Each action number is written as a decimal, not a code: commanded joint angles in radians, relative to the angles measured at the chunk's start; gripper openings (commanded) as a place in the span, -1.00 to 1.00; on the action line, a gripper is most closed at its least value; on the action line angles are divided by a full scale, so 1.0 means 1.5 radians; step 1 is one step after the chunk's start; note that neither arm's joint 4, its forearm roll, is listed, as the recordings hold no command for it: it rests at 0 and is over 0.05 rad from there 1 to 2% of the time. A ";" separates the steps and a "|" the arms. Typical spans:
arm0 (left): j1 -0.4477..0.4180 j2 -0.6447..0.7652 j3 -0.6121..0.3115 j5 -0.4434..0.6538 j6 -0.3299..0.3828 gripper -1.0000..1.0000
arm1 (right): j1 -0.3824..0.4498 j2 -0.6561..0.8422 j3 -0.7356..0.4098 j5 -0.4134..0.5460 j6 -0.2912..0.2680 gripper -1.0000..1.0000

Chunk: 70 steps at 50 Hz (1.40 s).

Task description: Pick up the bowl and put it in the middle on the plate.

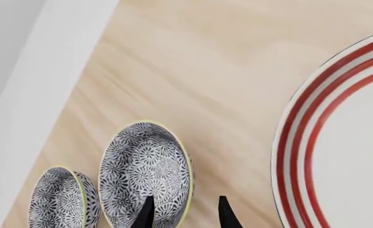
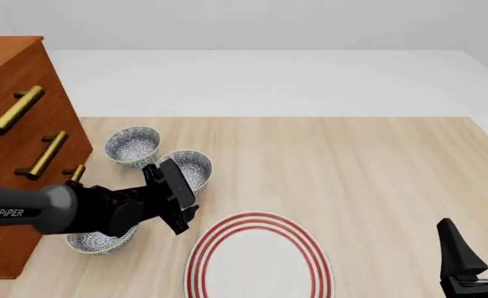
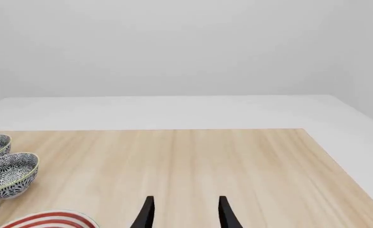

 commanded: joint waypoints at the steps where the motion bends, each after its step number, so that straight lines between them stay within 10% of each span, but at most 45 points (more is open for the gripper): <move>1: 0.006 0.035 -0.011 -0.005 0.001 1.00 | 0.000 -0.001 0.000 0.001 0.000 1.00; 34: 0.006 0.070 -0.057 0.038 -0.032 1.00 | 0.000 0.003 0.000 -0.002 0.000 1.00; 35: 0.010 0.065 -0.057 0.038 -0.032 -1.00 | 0.000 0.004 0.000 -0.003 0.000 1.00; 70: -0.092 -0.133 -0.034 0.131 -0.028 -1.00 | 0.000 -0.001 -0.001 0.002 0.000 1.00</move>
